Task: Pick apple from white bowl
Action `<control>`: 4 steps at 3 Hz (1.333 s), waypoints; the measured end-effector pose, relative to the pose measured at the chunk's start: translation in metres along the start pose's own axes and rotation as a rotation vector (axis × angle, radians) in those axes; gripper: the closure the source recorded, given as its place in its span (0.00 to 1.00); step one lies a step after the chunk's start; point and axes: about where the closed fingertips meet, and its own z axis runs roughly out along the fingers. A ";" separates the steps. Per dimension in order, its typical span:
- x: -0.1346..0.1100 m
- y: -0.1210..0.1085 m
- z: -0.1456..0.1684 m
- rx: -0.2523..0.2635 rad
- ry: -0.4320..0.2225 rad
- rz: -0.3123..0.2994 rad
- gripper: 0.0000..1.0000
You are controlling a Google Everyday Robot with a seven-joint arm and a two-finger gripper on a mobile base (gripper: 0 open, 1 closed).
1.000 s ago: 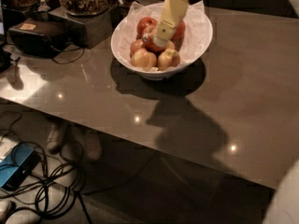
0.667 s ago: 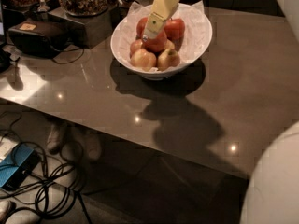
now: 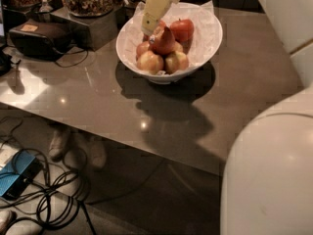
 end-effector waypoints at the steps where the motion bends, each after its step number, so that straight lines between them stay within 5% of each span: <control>1: -0.005 -0.003 0.013 0.009 0.021 -0.002 0.25; 4: -0.004 -0.011 0.045 0.006 0.087 -0.002 0.25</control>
Offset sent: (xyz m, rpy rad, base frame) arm 0.0118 0.0038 -0.0359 -0.1064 0.0788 -0.0142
